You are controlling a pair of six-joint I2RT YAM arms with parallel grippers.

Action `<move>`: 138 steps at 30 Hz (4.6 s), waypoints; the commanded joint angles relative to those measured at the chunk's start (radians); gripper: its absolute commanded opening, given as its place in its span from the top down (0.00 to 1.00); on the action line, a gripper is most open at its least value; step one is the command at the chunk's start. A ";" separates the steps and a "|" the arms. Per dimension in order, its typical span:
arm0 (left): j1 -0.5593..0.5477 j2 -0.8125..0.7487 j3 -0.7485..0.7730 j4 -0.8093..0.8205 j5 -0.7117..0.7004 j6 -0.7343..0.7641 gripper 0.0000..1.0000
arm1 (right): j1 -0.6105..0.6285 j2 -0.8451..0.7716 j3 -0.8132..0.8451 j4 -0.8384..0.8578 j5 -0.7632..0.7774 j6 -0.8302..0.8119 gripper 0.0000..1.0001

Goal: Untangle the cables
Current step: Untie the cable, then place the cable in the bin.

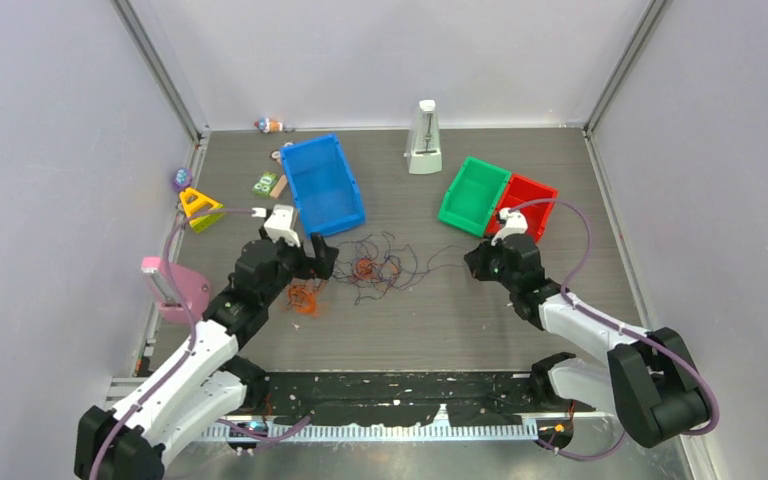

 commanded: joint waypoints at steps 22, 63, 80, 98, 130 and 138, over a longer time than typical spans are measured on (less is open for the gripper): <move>-0.202 0.794 0.663 -0.411 0.150 0.223 0.07 | 0.073 -0.137 0.105 -0.067 -0.024 -0.040 0.92; 0.108 0.439 0.172 0.010 -0.011 -0.082 1.00 | -0.090 -0.470 0.837 -0.732 0.862 -0.059 0.95; 0.108 0.443 0.153 0.111 0.200 -0.060 1.00 | -0.090 -0.370 0.928 -0.764 0.446 -0.106 0.95; 0.106 0.448 0.150 0.137 0.248 -0.045 1.00 | -0.091 -0.010 1.286 -0.714 0.340 -0.167 0.95; 0.091 0.457 0.163 0.125 0.243 -0.022 1.00 | -0.288 0.274 1.369 -0.701 0.331 -0.111 0.95; 0.088 0.461 0.166 0.125 0.244 -0.021 1.00 | -0.310 0.331 1.573 -0.768 0.294 -0.107 0.95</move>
